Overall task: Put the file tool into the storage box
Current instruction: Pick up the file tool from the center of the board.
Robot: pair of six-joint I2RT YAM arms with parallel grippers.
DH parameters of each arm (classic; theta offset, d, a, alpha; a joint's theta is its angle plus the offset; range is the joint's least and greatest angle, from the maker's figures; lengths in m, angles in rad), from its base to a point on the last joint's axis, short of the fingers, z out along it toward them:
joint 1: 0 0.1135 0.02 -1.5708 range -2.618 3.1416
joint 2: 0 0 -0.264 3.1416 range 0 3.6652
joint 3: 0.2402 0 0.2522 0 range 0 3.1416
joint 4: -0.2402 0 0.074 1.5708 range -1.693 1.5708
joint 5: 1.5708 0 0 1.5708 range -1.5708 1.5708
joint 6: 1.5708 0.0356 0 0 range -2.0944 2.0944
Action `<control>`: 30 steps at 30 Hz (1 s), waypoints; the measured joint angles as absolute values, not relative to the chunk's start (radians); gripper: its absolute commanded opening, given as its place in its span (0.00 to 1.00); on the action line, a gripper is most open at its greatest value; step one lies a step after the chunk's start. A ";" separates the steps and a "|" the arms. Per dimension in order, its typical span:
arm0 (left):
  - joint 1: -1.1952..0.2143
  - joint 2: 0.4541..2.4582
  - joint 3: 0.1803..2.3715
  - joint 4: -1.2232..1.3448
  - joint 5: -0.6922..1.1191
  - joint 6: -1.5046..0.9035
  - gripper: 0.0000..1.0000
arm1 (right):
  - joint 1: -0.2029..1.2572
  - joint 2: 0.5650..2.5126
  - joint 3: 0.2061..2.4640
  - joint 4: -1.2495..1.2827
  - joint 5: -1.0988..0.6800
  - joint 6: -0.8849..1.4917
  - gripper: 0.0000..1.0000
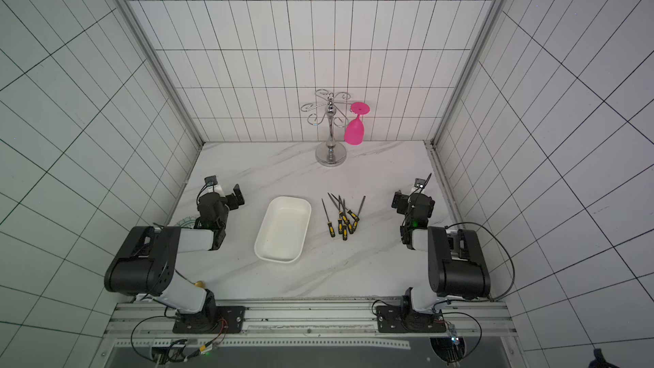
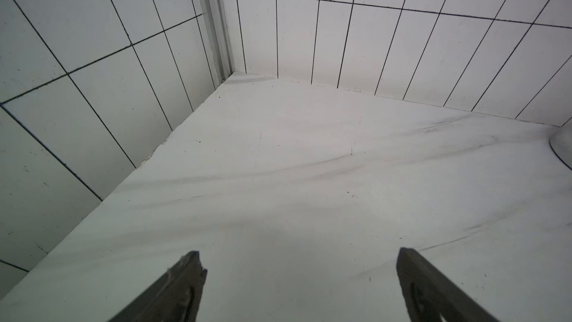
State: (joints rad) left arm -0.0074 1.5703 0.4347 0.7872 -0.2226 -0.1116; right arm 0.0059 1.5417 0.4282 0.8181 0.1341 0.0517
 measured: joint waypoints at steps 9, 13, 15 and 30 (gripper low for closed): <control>-0.007 1.570 0.435 0.788 -0.223 -0.112 0.99 | 0.006 1.542 0.428 0.817 0.134 0.051 0.99; -0.007 1.570 0.435 0.787 -0.223 -0.112 0.99 | 0.006 1.542 0.428 0.817 0.134 0.052 0.98; -0.007 1.570 0.435 0.787 -0.223 -0.112 0.99 | 0.006 1.542 0.428 0.817 0.134 0.052 0.98; -0.007 1.570 0.435 0.787 -0.223 -0.112 0.99 | 0.004 1.542 0.428 0.810 0.118 0.050 0.87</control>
